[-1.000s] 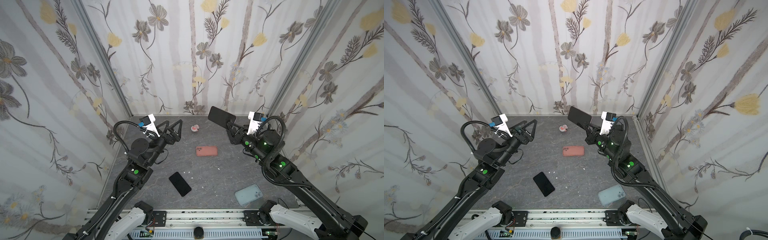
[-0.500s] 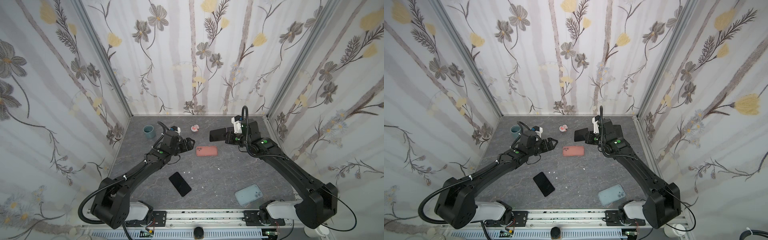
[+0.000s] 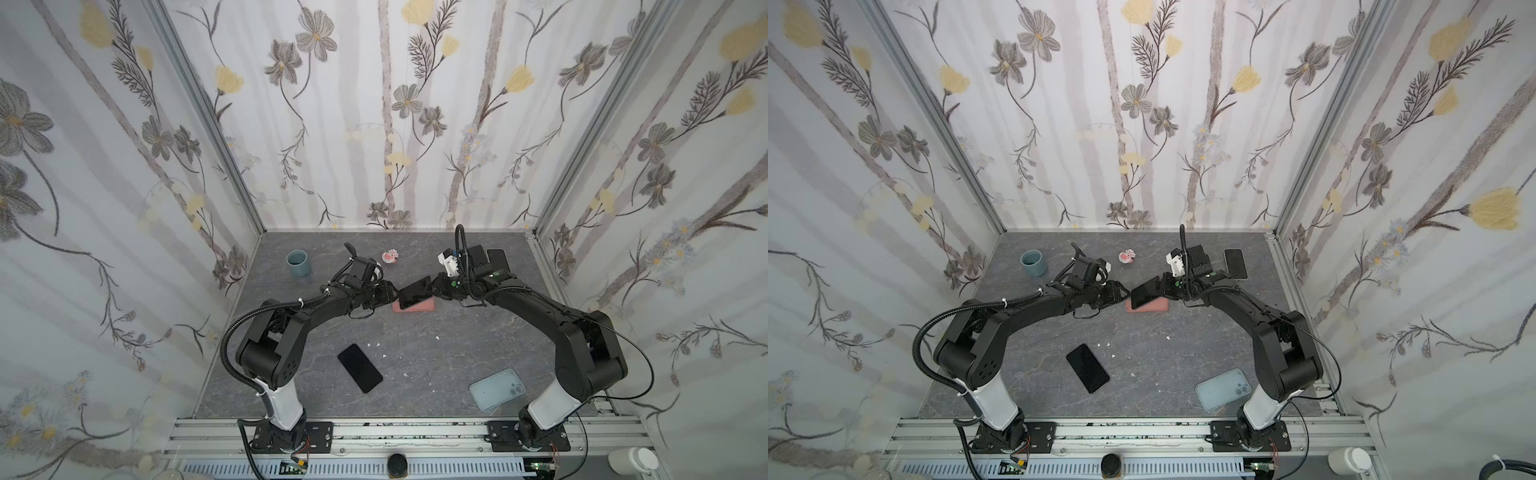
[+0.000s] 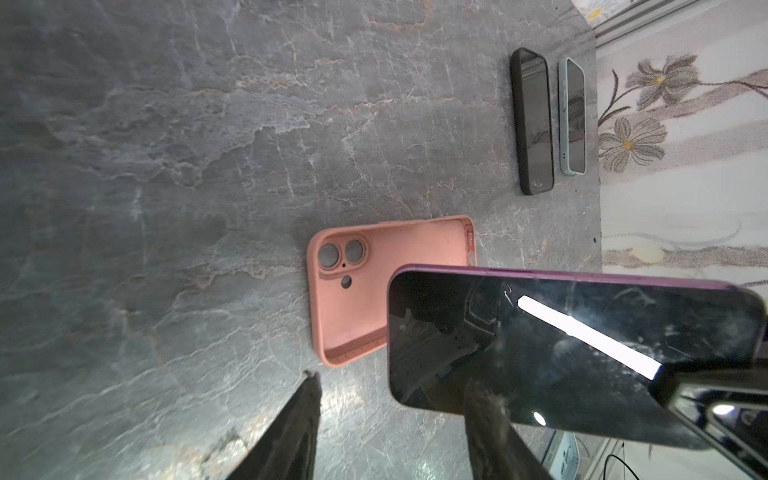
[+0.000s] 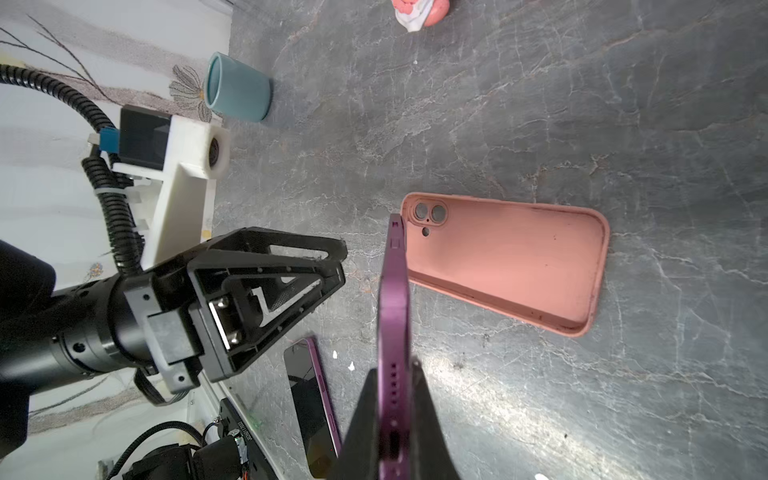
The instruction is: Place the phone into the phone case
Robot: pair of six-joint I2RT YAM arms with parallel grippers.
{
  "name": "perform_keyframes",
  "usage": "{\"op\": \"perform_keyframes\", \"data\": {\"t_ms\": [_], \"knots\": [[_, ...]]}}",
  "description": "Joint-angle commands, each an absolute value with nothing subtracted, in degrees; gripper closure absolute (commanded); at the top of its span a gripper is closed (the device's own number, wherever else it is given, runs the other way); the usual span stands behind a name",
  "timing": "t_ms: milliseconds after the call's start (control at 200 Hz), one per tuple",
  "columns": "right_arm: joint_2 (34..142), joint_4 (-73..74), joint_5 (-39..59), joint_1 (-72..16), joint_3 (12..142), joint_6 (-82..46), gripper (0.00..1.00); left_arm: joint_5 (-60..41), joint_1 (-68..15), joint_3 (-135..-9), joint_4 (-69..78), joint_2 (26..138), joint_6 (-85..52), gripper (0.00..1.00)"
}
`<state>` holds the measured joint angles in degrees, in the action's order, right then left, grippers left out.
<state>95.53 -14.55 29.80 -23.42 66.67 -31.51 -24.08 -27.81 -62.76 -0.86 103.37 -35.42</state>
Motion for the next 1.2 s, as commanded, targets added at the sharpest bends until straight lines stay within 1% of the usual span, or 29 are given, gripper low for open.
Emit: {"op": "perform_keyframes", "data": {"t_ms": [0, 135, 325, 649, 949, 1109, 1199], "knots": [[96.69, -8.97, 33.29, -22.78, 66.28, -32.74, 1.0, -26.16, -27.55, -65.13, 0.66, 106.32, -34.46, 0.46], [98.65, -7.18, 35.67, -21.48, 65.54, -33.34, 1.0, -26.07, -27.42, -66.27, 1.29, 108.6, -34.62, 0.44], [100.72, -4.23, 37.65, -20.73, 64.95, -34.54, 1.0, -26.48, -27.0, -66.84, 2.08, 110.65, -34.62, 0.46], [103.74, -1.49, 40.24, -20.38, 63.28, -35.56, 1.0, -28.8, -26.66, -66.36, 3.5, 113.65, -35.33, 0.55], [106.23, 1.52, 43.43, -20.05, 60.23, -36.1, 1.0, -30.89, -26.72, -65.3, 4.13, 114.59, -35.84, 0.6], [107.46, 4.28, 42.23, -19.62, 57.91, -36.84, 1.0, -30.99, -26.98, -63.98, 5.12, 114.03, -36.56, 0.6], [107.92, 3.68, 39.99, -19.65, 57.39, -36.43, 1.0, -30.52, -27.0, -63.46, 5.02, 113.91, -36.5, 0.6]]}}
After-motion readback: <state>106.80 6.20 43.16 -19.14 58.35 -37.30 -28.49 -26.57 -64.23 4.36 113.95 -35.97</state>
